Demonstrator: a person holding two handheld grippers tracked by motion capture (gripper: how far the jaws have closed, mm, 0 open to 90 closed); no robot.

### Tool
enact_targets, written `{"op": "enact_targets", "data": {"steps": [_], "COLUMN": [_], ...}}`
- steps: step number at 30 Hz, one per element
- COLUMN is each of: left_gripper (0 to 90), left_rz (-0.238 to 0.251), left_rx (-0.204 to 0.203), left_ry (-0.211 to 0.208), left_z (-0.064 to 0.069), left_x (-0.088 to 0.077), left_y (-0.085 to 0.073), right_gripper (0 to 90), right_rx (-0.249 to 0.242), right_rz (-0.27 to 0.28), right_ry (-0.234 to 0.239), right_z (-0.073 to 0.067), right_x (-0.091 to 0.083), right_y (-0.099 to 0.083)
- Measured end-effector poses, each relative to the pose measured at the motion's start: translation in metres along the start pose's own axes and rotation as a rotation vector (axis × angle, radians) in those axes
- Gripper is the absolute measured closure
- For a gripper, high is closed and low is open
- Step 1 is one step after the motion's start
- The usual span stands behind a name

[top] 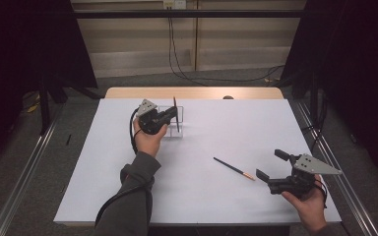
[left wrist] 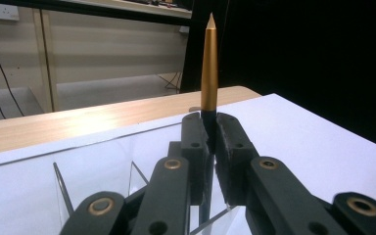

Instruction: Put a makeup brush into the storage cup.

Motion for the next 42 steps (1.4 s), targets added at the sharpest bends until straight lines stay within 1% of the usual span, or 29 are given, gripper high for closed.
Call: {"op": "enact_targets", "data": {"steps": [2,3,5,7,8,9,10,12,13,14,15,16,17,18,19,20,24,27,28,29,33,35,36,37,38,39,40,41,42], "left_gripper": [83.1,83.1,83.1,83.1,83.1,83.0,83.0,83.0,83.0,83.0,83.0,83.0,83.0,83.0,82.9,82.9,82.8,82.8,82.8,82.8,82.8,81.2,79.3,77.2,76.8,75.8,74.6,73.3,73.3], "left_rz": [0.004,-0.005,-0.003,-0.008,-0.008,-0.017,-0.011,-0.015,-0.017,-0.025,-0.021,-0.018,-0.024,-0.029,-0.024,-0.033,-0.044,-0.042,-0.044,-0.043,-0.044,-0.044,-0.044,-0.041,-0.028,-0.025,-0.031,-0.032,-0.043], "left_rx": [-0.005,-0.001,-0.002,-0.002,-0.003,0.007,0.005,-0.001,0.000,0.007,0.007,-0.003,-0.004,0.002,-0.001,0.002,0.016,0.009,0.008,0.006,0.006,0.007,0.010,0.008,0.009,0.008,0.017,0.016,0.032], "left_ry": [-0.009,-0.010,0.003,-0.001,-0.011,-0.009,-0.013,-0.014,-0.010,0.004,0.006,-0.009,-0.009,-0.009,-0.009,-0.002,-0.005,-0.015,-0.008,-0.013,-0.012,-0.010,-0.001,0.000,-0.015,-0.018,-0.002,-0.015,-0.011], "left_z": [0.000,0.000,0.000,0.000,0.001,0.000,0.001,0.002,0.001,0.000,0.000,0.001,0.002,0.001,0.002,0.002,0.003,0.004,0.004,0.004,0.005,0.004,0.004,0.004,0.004,0.005,0.004,0.005,0.005], "left_x": [0.001,0.000,0.001,0.001,0.001,0.001,0.001,0.001,0.001,0.001,0.002,0.002,0.002,0.002,0.003,0.003,0.004,0.005,0.005,0.005,0.005,0.005,0.005,0.005,0.005,0.005,0.004,0.004,0.003], "left_y": [-0.001,-0.002,-0.003,-0.004,-0.004,-0.005,-0.005,-0.006,-0.006,-0.007,-0.008,-0.008,-0.009,-0.009,-0.009,-0.010,-0.011,-0.012,-0.012,-0.012,-0.012,-0.012,-0.011,-0.011,-0.010,-0.009,-0.008,-0.008,-0.008], "right_gripper": [1.2,1.2,1.2,1.3,1.3,1.2,1.3,1.2,1.2,1.2,1.3,1.2,1.3,1.3,1.3,1.3,1.3,1.3,1.3,1.3,1.2,1.3,1.2,1.3,1.2,1.3,1.2,1.2,1.2], "right_rx": [-0.001,0.000,0.002,0.000,0.002,0.003,0.002,0.001,-0.001,-0.002,-0.002,-0.002,-0.003,-0.004,-0.003,-0.003,-0.003,-0.006,-0.004,-0.002,-0.006,-0.006,-0.004,-0.005,-0.005,-0.006,-0.002,-0.001,-0.001], "right_rz": [0.000,-0.001,-0.004,-0.004,-0.005,-0.005,-0.005,-0.004,-0.003,-0.003,-0.004,-0.004,-0.006,-0.005,-0.003,-0.003,-0.004,-0.005,-0.006,-0.003,-0.004,-0.004,-0.005,-0.005,-0.004,-0.004,-0.003,-0.003,-0.004], "right_ry": [0.000,0.000,0.001,0.001,0.001,0.002,0.001,0.002,0.002,0.002,0.002,0.003,0.005,0.004,0.004,0.002,0.003,0.007,0.005,0.004,0.005,0.004,0.006,0.006,0.006,0.006,0.004,0.003,0.003], "right_z": [0.000,0.000,0.000,0.000,0.000,0.000,0.000,0.000,0.000,0.000,0.000,0.000,-0.001,-0.001,0.000,0.000,0.000,-0.001,-0.001,0.000,0.000,0.000,-0.001,-0.001,-0.001,0.000,0.000,0.000,0.000], "right_x": [0.000,0.000,0.000,0.000,0.000,0.000,0.000,0.000,0.000,0.000,0.000,0.000,0.000,0.000,0.000,0.000,0.000,0.000,0.000,0.000,0.000,0.000,0.000,0.000,0.000,0.000,0.000,0.000,0.000], "right_y": [0.000,0.000,0.000,0.000,0.000,0.000,0.000,0.000,0.000,0.000,0.000,0.000,0.000,0.000,0.000,0.000,0.000,0.000,0.000,0.000,0.000,0.000,0.000,0.000,0.000,0.000,0.000,0.000,0.000]}}
Point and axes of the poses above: each handheld gripper's, and its own axes: x roughly forward along the jaws, y roughly out of its top, z roughly to its right, the point moved 8 cm from there along x, roughly forward along the jaws, and after that the axes turned 4 degrees about -y, right-handed, at the moved point
